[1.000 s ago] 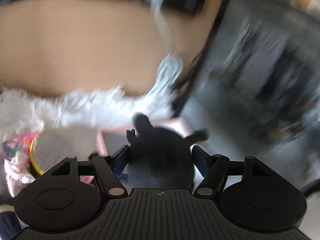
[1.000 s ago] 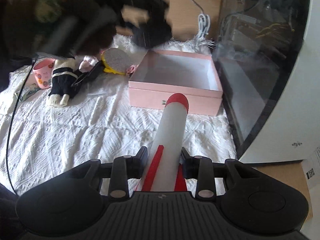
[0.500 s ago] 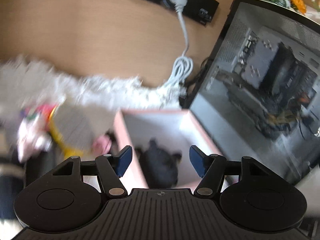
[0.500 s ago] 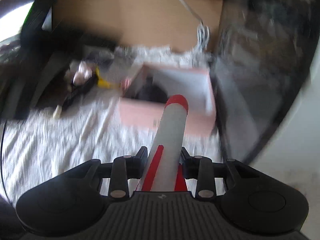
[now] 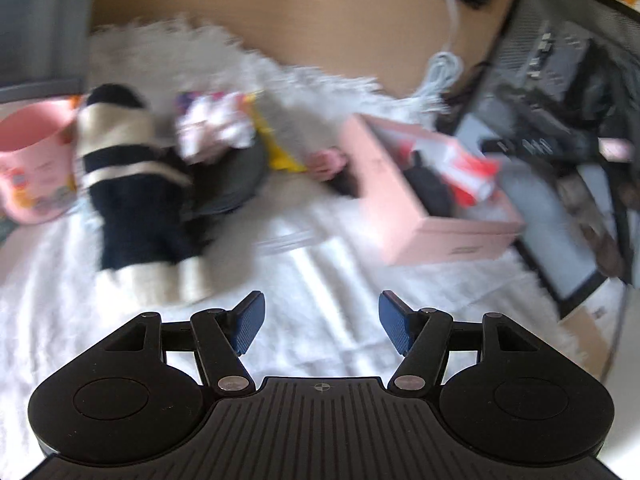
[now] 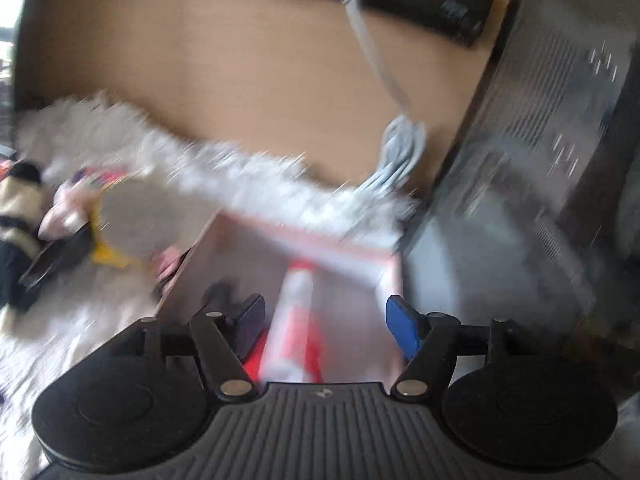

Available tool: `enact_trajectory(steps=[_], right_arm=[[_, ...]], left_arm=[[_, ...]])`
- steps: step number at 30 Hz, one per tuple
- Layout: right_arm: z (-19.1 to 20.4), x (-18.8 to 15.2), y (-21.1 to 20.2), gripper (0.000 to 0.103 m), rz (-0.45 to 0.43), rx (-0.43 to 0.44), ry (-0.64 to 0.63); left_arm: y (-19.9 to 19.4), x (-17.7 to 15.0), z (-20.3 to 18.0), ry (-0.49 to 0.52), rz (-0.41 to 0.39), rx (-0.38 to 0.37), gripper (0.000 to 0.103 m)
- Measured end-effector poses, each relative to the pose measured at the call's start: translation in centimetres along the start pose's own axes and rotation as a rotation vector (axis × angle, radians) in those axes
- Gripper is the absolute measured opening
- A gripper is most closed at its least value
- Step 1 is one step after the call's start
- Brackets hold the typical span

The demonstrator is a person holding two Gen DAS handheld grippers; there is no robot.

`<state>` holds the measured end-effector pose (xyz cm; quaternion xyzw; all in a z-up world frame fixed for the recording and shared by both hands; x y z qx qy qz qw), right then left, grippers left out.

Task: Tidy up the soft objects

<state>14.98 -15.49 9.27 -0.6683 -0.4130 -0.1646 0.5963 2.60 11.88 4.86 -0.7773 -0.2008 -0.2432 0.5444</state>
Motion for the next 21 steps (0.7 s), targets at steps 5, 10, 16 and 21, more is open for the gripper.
enact_trajectory(steps=[5,10,16,21], right_arm=[[4.0,-6.8,-1.8,0.067,0.038,0.062,-0.049],[6.0,-9.3,-3.3,0.067,0.066,0.094,0.003],[7.0,-11.1,-5.1,0.067,0.068,0.074,0.031],[7.2,-13.0,-5.5,0.067,0.115,0.081,0.059]], left_arm=[[0.8,0.8,1.5,0.025,0.002,0.014,0.068],[3.1,3.3,0.4,0.125,-0.008,0.005,0.068],[6.7,9.3,-1.5,0.166,-0.039,-0.096,0.068],[11.2,15.7,-1.8,0.167,0.019,-0.12,0.067]])
Point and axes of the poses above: each gripper's, at about its wrist camera, not at the fingertips, and y roughly the way its jaws point, z to its left, x to its top, the point moved 2 cm from there along y, roughly the way its jaws point, and after that the axes turned 6 degrees about z, right-handed, at the moved point
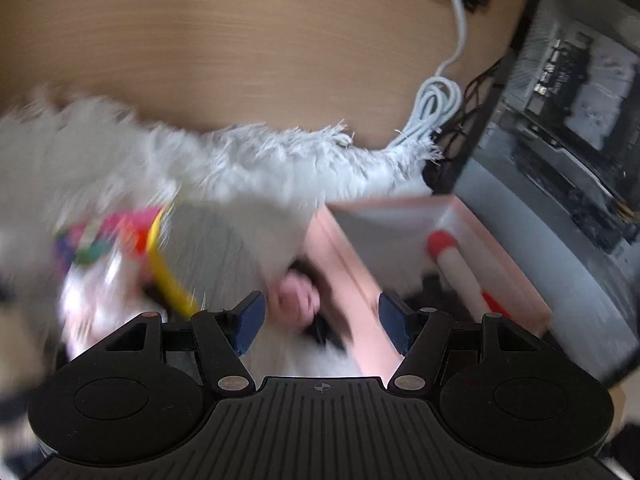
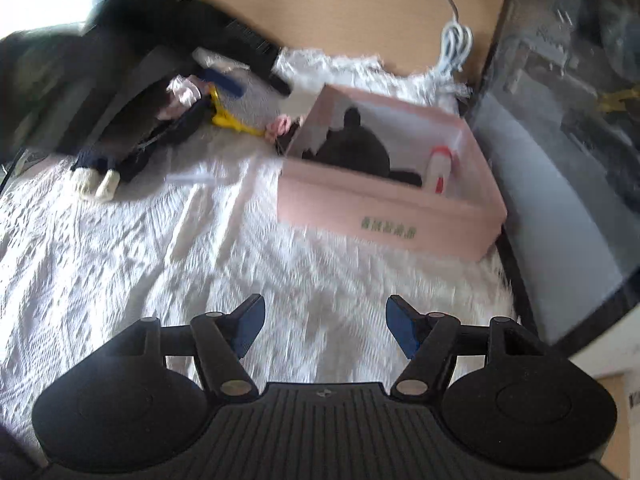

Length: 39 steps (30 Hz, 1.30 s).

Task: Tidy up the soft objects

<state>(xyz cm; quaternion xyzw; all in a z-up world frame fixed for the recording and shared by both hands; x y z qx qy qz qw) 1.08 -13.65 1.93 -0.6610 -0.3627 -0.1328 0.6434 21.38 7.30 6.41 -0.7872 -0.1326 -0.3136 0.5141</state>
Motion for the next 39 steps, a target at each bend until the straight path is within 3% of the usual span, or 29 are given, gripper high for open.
enact_trajectory(steps=[1,2,3,4,6,11,18,25,28,33,39], right_arm=[[-0.1,-0.3,0.0,0.067,0.008,0.001,0.014],[-0.2,-0.7,0.0,0.067,0.014,0.004,0.027],[-0.3,-1.1,-0.1,0.067,0.019,0.005,0.038],[-0.4,-1.3,-0.1,0.067,0.021,0.005,0.045],[-0.6,-1.8,-0.1,0.067,0.027,0.005,0.058],[-1.4,-2.0,0.1,0.067,0.044,-0.01,0.091],[-1.5,0.0,0.1,0.067,-0.008,0.024,0.063],[1.6,3.9,1.0,0.067,-0.082,0.052,-0.076],[4.1,5.6,1.6,0.067,-0.114,0.065,-0.189],[8.4,7.8,3.5,0.067,-0.106,0.189,-0.272],[13.1,8.1,5.1,0.067,-0.104,0.254,-0.437]], left_arm=[[1.0,1.0,0.3,0.009,0.028,-0.012,0.065],[2.2,1.9,0.6,0.022,0.058,-0.012,0.056],[3.4,2.7,0.8,0.045,0.088,0.005,0.047],[4.7,3.1,1.0,0.066,0.118,0.034,0.045],[6.6,3.3,1.5,0.077,0.181,0.071,0.044],[8.0,2.0,0.3,0.16,0.243,0.049,0.037],[3.9,-1.5,-0.2,0.197,0.293,-0.057,0.037],[-2.7,-7.0,1.9,0.073,0.248,-0.108,0.037],[-5.9,-9.5,3.5,-0.002,0.2,-0.074,0.037],[-10.4,-12.7,6.3,-0.152,0.105,-0.024,0.037],[-14.9,-15.6,8.5,-0.222,0.044,0.028,0.037]])
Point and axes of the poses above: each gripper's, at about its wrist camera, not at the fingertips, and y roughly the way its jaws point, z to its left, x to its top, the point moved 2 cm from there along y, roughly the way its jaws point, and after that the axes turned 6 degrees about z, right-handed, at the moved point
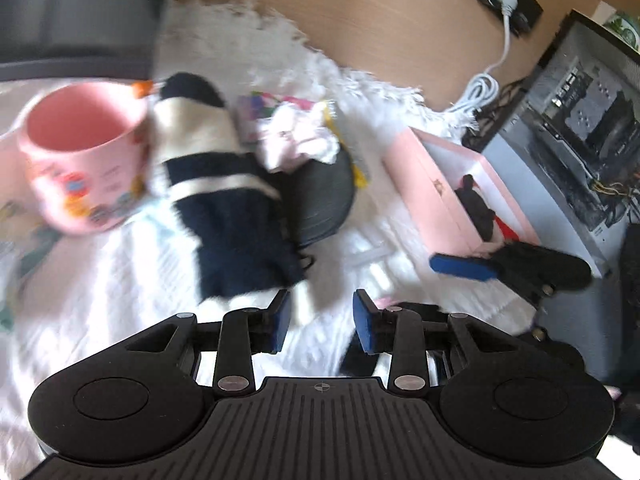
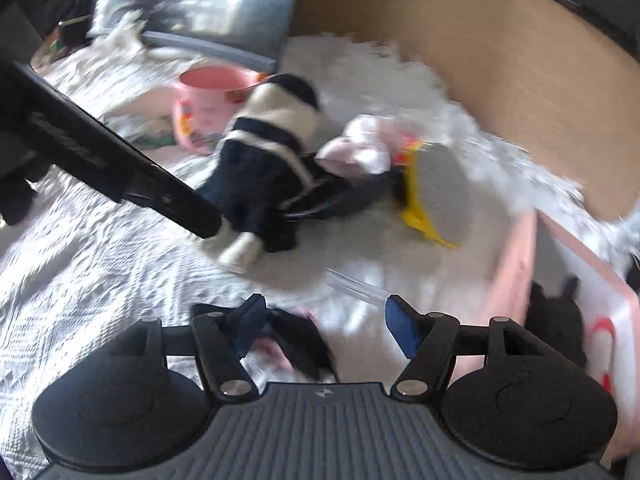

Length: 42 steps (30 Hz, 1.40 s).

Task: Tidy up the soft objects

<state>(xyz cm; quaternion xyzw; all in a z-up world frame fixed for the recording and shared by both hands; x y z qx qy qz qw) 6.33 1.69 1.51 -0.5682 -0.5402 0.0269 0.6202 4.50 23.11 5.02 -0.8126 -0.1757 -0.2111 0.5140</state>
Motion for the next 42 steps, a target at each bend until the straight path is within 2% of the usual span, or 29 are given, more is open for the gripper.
enact_trajectory(steps=[5,8,16,20,22,24,27,29,31,32,34,39,42], right_arm=[[0.6,0.5,0.1,0.067,0.008,0.088,0.011],[2.0,0.1,0.5,0.067,0.03,0.121,-0.034],[5.9,-2.3,0.5,0.068,-0.013,-0.041,-0.304],[6.6,-2.5,-0.2,0.069,-0.029,-0.05,-0.346],[6.8,-2.6,-0.1,0.074,-0.028,-0.085,-0.37],[6.6,-2.5,0.4,0.074,-0.035,-0.129,-0.386],[5.2,-1.9,0.8,0.073,-0.018,-0.087,-0.306],[3.9,-1.3,1.0,0.067,0.005,-0.062,-0.228],[2.8,-1.1,0.9,0.05,0.019,-0.045,-0.159],[2.2,-1.0,0.7,0.047,0.024,-0.036,-0.123],[0.7,-1.0,0.2,0.034,0.037,-0.015,-0.026],[-4.0,-3.1,-2.1,0.016,0.057,0.054,0.275],[-6.5,-5.7,-3.5,0.014,0.067,0.067,0.436]], left_arm=[[-0.8,-2.5,1.0,-0.027,0.005,0.036,0.037],[-0.5,-4.0,1.5,-0.053,0.025,0.041,0.037],[-0.5,-4.5,1.0,-0.051,0.025,0.039,0.037],[-0.4,-4.6,0.9,-0.053,0.029,0.05,0.037],[-0.3,-4.8,0.9,-0.061,0.03,0.063,0.037],[-0.3,-4.8,0.9,-0.069,0.03,0.072,0.037],[-0.5,-5.0,0.7,-0.071,0.027,0.079,0.037],[-0.7,-5.2,0.6,-0.071,0.026,0.082,0.037],[-0.8,-5.3,0.6,-0.072,0.025,0.086,0.037],[-0.9,-5.3,0.5,-0.072,0.025,0.085,0.037],[-0.9,-5.1,0.1,-0.062,0.022,0.081,0.037],[0.7,-2.9,-3.4,0.101,0.01,0.063,0.037],[3.3,-0.6,-6.1,0.23,0.009,0.064,0.037]])
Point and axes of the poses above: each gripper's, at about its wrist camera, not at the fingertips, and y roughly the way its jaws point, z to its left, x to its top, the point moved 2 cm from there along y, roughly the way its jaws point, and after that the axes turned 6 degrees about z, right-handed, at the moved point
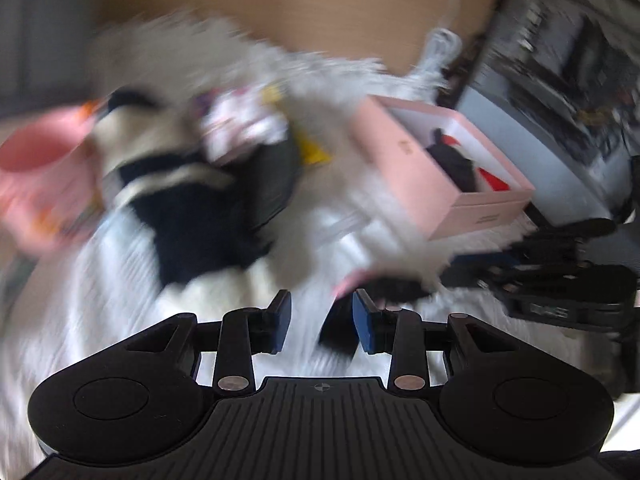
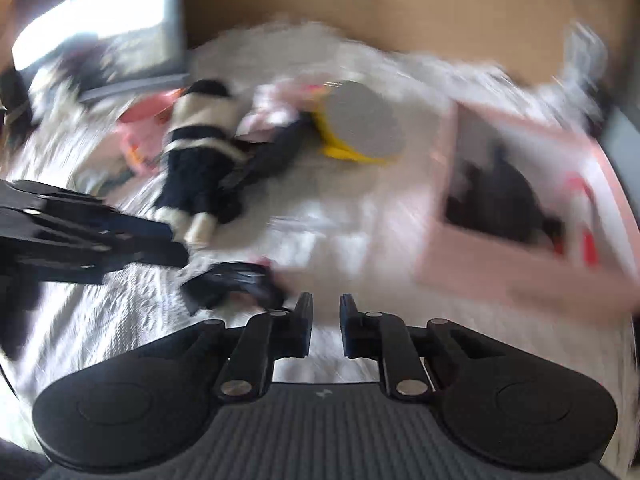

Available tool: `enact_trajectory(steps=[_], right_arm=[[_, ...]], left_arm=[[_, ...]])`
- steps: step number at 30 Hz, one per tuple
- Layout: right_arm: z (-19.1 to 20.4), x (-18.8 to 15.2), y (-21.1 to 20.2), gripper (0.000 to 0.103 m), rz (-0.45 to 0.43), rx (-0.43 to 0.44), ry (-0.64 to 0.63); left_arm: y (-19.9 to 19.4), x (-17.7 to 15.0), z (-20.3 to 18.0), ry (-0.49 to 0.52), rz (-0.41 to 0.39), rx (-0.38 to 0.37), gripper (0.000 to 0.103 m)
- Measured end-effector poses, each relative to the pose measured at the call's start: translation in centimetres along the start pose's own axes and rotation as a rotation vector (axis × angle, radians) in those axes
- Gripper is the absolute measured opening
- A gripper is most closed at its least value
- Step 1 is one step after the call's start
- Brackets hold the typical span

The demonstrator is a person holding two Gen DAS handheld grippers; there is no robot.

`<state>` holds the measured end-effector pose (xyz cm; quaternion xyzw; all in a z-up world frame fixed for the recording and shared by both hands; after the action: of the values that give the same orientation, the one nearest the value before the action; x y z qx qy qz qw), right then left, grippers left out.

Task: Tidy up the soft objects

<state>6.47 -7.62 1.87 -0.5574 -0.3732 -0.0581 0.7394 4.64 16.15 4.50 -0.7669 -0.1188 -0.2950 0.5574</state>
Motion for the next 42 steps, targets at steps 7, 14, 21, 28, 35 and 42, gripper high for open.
enact_trajectory(steps=[7,14,21,28,35,42], right_arm=[[-3.1,-4.5,-3.2,0.016,-0.036,-0.113,0.052],[-4.7,-7.0,-3.3,0.042,-0.018,-0.158,0.109],[-4.6,-7.2,-3.0,0.049,-0.044,-0.188,0.1],[-2.8,-6.1,-3.5,0.051,-0.077,-0.162,0.007],[1.4,-4.5,-3.1,0.053,-0.114,-0.128,-0.145],[7.3,-3.5,-0.4,0.057,-0.126,-0.151,-0.461]], left_arm=[[7.3,6.2,-2.7,0.223,0.071,0.066,0.038],[11.8,7.6,-4.4,0.364,0.204,0.084,0.033],[12.2,8.1,-4.3,0.312,0.227,0.084,0.031],[10.1,6.5,-2.9,0.201,0.153,0.058,0.028],[2.1,3.6,-0.9,0.041,-0.005,0.024,0.027],[-5.4,-2.0,1.9,-0.116,-0.104,0.084,0.027]])
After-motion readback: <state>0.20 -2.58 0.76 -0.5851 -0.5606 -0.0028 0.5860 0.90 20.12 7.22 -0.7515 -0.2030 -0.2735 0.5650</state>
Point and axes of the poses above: each gripper's, at about its wrist camera, not at the fingertips, and y roughly the way its jaws point, z to its left, x to its top, the point moved 2 cm from there along y, roughly the way its jaws point, and after that the axes turned 6 degrees about z, right-handed, at the moved point
